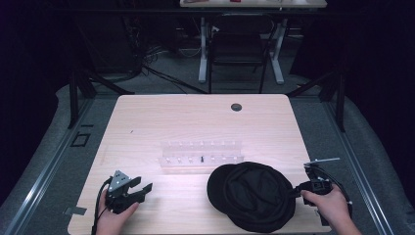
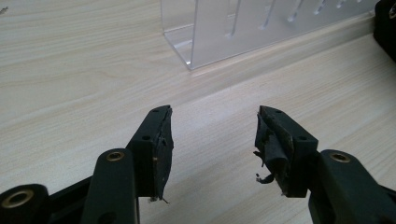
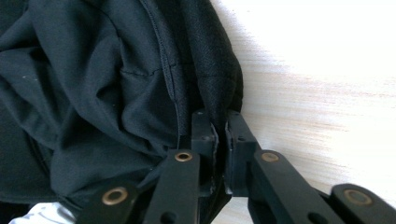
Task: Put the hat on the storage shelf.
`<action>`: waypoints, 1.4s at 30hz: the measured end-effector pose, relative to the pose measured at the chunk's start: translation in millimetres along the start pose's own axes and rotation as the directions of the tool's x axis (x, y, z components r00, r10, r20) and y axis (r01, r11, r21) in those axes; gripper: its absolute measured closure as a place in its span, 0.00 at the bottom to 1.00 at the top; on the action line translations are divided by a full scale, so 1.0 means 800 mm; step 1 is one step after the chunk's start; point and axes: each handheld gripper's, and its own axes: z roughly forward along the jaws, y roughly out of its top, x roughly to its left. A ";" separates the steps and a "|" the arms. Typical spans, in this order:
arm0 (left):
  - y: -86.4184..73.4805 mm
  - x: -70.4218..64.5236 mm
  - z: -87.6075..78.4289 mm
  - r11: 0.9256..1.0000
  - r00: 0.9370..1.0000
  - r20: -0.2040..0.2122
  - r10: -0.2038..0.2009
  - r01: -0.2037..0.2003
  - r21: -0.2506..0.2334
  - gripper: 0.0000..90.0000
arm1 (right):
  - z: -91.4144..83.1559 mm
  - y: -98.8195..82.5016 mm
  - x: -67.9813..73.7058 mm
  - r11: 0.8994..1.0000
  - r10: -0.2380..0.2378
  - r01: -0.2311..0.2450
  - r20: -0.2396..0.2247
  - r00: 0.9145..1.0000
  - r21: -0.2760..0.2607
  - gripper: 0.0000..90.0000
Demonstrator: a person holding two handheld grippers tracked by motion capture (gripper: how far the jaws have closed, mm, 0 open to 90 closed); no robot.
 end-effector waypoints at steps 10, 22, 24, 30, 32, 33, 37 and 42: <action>0.000 0.001 -0.001 1.000 1.000 -0.004 -0.003 0.003 -0.003 0.52 | -0.008 -0.003 0.001 0.997 0.055 -0.060 -0.090 0.994 -0.052 0.98; 0.000 0.001 -0.001 1.000 1.000 -0.006 -0.002 0.002 -0.003 0.52 | -0.036 -0.005 0.006 0.998 0.030 -0.040 -0.181 0.983 -0.049 0.98; 0.000 0.001 -0.001 1.000 1.000 -0.007 -0.002 0.002 -0.004 0.52 | -0.040 -0.005 0.007 0.997 0.036 -0.049 -0.217 0.976 -0.055 0.98; 0.000 0.001 -0.001 1.000 1.000 -0.008 -0.002 0.002 -0.004 0.52 | -0.055 -0.004 0.012 0.997 0.032 -0.052 -0.275 0.961 -0.063 0.98; 0.000 0.000 -0.001 1.000 1.000 -0.009 -0.004 0.004 -0.006 0.52 | -0.060 -0.004 0.015 0.997 0.030 -0.051 -0.295 0.955 -0.064 0.98; 0.000 0.000 -0.001 1.000 1.000 -0.009 -0.004 0.004 -0.006 0.52 | -0.062 -0.004 0.019 0.995 0.043 -0.067 -0.290 0.956 -0.072 0.98; 0.000 0.000 -0.001 1.000 1.000 -0.009 -0.005 0.005 -0.005 0.52 | -0.069 -0.003 0.022 0.996 0.030 -0.060 -0.361 0.932 -0.071 0.98; 0.000 0.000 -0.001 1.000 1.000 -0.008 -0.005 0.005 -0.005 0.52 | -0.076 -0.001 0.033 0.995 0.017 -0.055 -0.412 0.911 -0.080 0.98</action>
